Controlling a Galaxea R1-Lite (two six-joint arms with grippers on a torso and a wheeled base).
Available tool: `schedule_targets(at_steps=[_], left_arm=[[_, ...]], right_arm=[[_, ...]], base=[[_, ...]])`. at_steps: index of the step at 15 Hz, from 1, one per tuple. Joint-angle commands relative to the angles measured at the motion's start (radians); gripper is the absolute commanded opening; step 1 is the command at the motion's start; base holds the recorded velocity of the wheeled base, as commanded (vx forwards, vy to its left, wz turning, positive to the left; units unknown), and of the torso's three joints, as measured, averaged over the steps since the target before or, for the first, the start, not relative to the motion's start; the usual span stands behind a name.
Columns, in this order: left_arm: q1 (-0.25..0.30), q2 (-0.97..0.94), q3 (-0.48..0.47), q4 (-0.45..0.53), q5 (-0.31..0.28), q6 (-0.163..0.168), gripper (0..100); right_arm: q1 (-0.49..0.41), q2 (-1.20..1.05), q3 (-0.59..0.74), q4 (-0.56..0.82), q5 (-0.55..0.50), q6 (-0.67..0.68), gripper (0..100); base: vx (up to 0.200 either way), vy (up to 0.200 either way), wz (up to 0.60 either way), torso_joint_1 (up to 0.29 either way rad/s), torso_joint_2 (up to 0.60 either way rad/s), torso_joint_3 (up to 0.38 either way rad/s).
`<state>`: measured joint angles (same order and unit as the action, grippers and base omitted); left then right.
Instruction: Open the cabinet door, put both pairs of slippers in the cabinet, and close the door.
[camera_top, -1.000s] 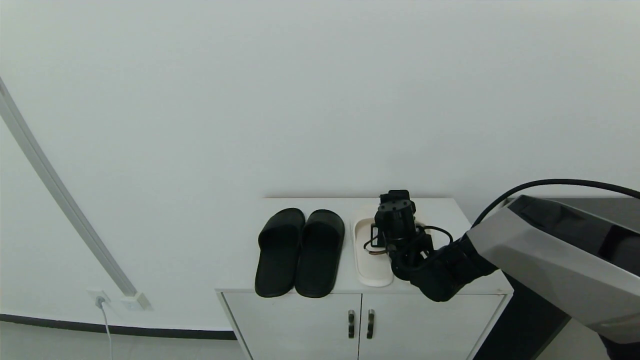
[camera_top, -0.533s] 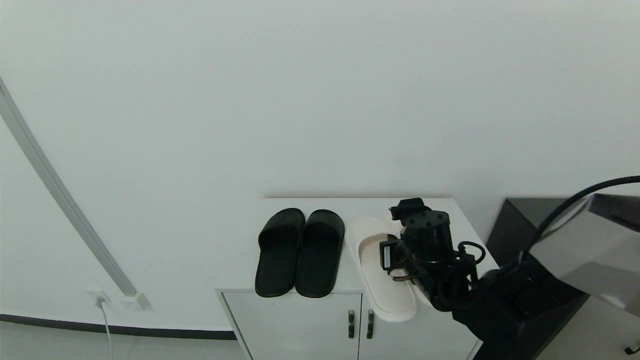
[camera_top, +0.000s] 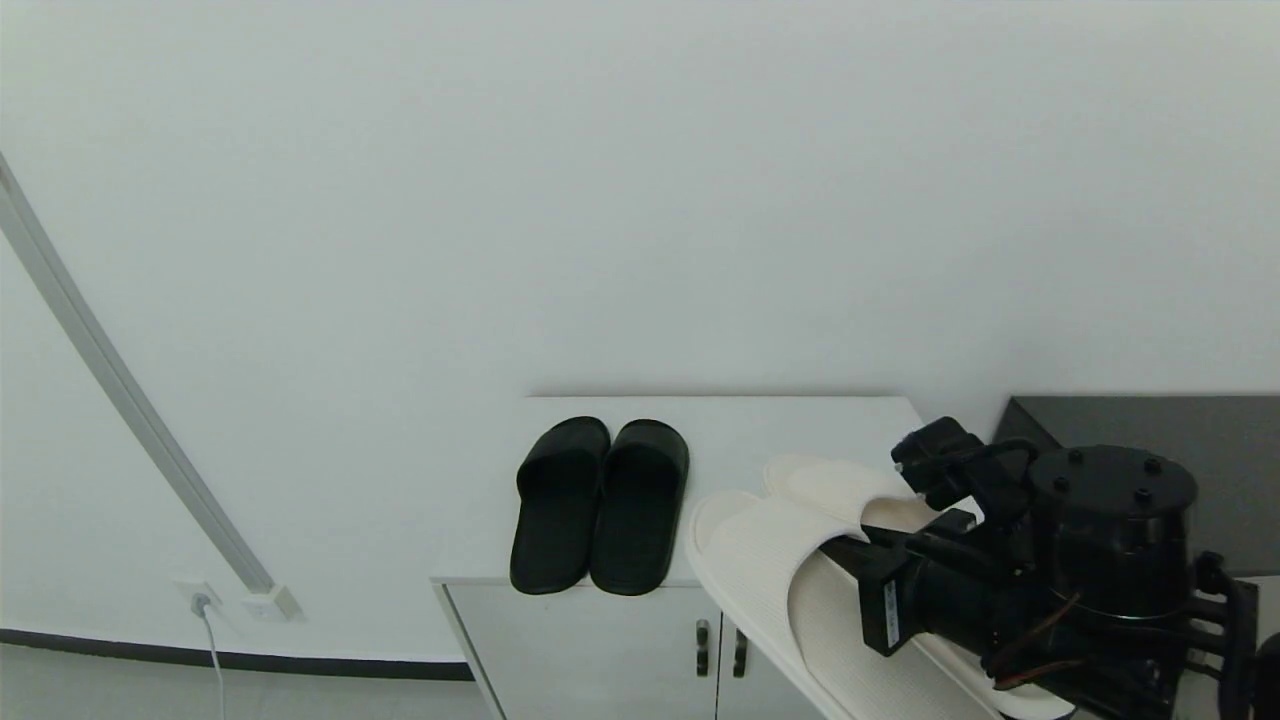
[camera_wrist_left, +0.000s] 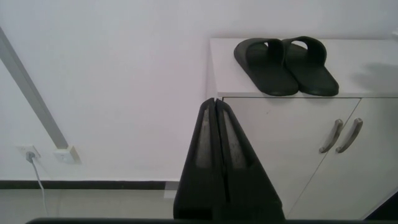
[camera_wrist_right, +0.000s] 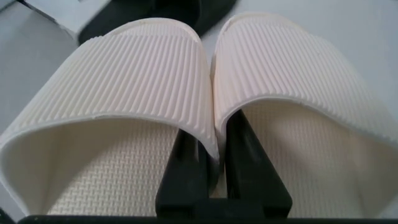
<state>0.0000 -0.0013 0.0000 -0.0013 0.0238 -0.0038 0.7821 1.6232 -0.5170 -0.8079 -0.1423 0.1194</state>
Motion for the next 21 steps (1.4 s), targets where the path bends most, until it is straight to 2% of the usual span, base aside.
schedule_targets(at_steps=[1,2,8,11,17,21], left_arm=[[0.000,0.001,0.000,0.000,0.001,-0.001,0],[0.000,0.001,0.000,0.000,-0.001,-0.001,0],[0.000,0.001,0.000,0.000,-0.001,-0.001,0],[0.000,0.001,0.000,0.000,0.001,-0.004,0],[0.000,0.001,0.000,0.000,-0.001,-0.002,0],[0.000,0.001,0.000,0.000,0.001,-0.013,0]], right_arm=[[0.014,-0.062,0.015,0.003,0.001,0.000,0],[0.016,-0.060,0.026,0.003,0.006,0.000,0],[0.016,-0.057,0.048,0.003,0.026,-0.001,0],[0.016,-0.095,0.086,-0.002,0.049,-0.053,0],[-0.006,-0.108,0.100,0.001,0.052,-0.055,0],[0.006,-0.089,0.114,-0.001,0.053,-0.056,0]], base=[[0.000,0.000,0.00,0.000,0.00,0.000],[0.000,0.000,0.00,0.000,0.00,0.000],[-0.200,0.000,0.00,0.001,0.00,0.003],[-0.200,0.000,0.00,0.001,0.00,0.004],[0.000,0.000,0.00,0.000,0.00,0.000],[0.000,0.000,0.00,0.000,0.00,0.000]])
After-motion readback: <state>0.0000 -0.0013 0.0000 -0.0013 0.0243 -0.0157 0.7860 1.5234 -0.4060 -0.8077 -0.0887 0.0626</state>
